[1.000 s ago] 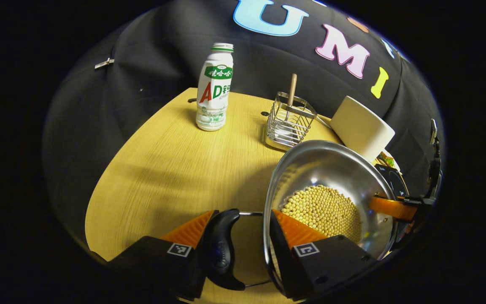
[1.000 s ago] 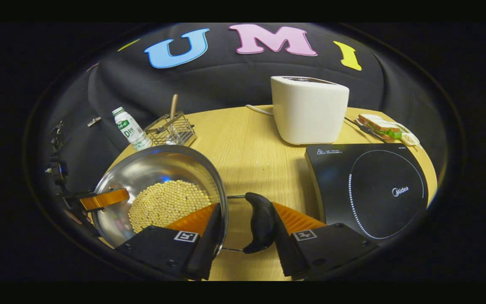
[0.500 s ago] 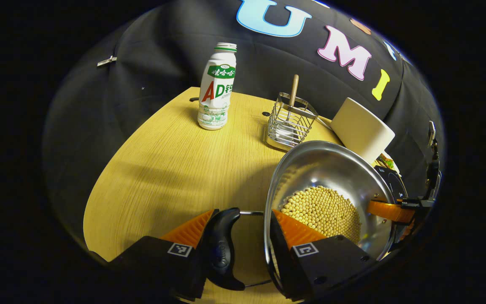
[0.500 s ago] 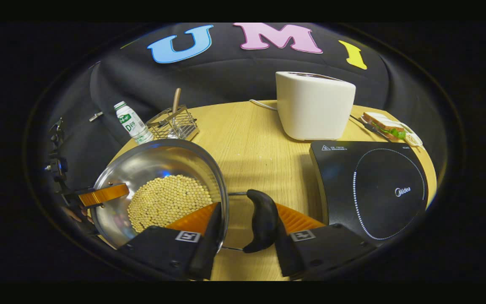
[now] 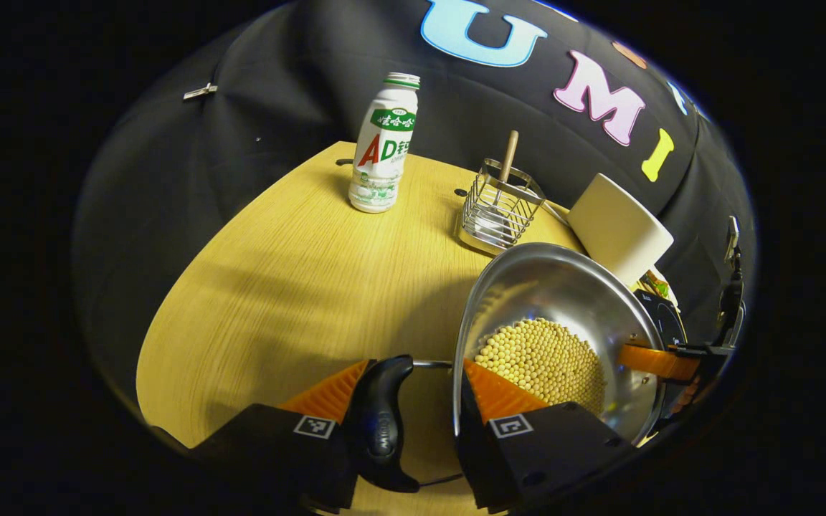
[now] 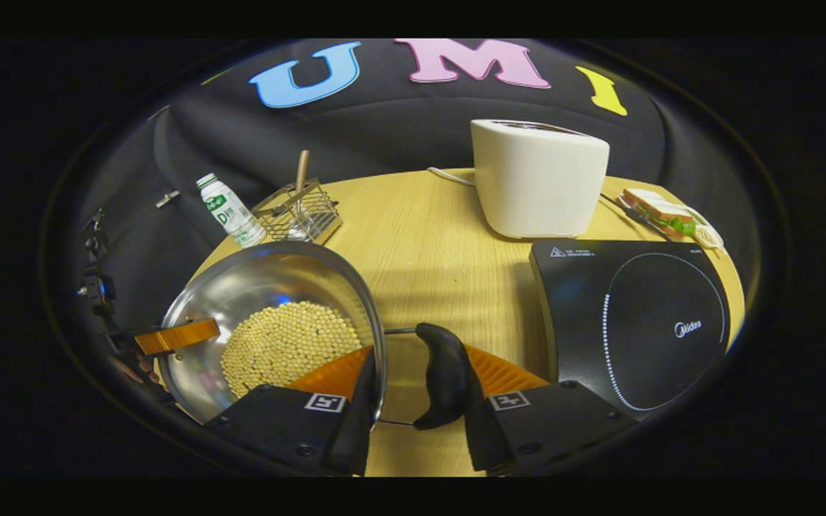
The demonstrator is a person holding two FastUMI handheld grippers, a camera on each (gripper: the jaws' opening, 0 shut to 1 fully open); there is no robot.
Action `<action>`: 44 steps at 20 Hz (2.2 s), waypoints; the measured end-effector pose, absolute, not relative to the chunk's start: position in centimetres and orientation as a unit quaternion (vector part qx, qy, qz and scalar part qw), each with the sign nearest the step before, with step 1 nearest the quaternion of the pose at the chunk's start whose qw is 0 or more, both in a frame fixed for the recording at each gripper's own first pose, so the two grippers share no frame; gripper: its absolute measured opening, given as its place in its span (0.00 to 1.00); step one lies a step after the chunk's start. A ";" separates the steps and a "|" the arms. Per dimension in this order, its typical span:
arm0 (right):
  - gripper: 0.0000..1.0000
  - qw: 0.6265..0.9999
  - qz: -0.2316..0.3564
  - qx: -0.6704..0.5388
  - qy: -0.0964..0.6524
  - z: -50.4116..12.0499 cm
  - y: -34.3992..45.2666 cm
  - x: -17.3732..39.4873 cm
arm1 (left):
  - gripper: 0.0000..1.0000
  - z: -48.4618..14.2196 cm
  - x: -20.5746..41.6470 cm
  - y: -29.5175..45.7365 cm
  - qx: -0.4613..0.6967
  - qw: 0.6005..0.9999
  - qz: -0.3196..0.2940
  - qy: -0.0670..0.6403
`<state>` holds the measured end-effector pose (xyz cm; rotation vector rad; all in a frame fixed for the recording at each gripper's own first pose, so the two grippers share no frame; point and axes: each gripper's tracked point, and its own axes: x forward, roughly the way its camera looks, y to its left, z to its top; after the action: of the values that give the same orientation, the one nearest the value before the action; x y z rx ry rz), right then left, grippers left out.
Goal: First push the handle of the pot to place it horizontally, then grasp the pot with both hands and set it on the induction cooktop.
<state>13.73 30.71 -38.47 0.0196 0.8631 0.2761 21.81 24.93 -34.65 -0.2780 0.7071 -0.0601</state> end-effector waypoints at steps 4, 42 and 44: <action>0.57 0.899 0.138 0.017 0.416 -37.5 30.3 13.0 | 0.62 -33.6 20.8 24.5 -0.129 0.928 -0.024 0.349; 0.52 0.920 0.076 0.052 0.380 -28.6 -2.9 18.9 | 0.63 -26.2 23.6 -9.2 -0.107 0.930 -0.088 0.340; 0.57 0.922 0.071 0.049 0.378 -28.8 -3.7 19.2 | 0.63 -26.5 24.0 -10.1 -0.111 0.928 -0.093 0.343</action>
<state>19.22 -3.65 -28.78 0.1011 0.7757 0.1452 24.04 -10.05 -26.52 -0.2282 0.7038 -0.1904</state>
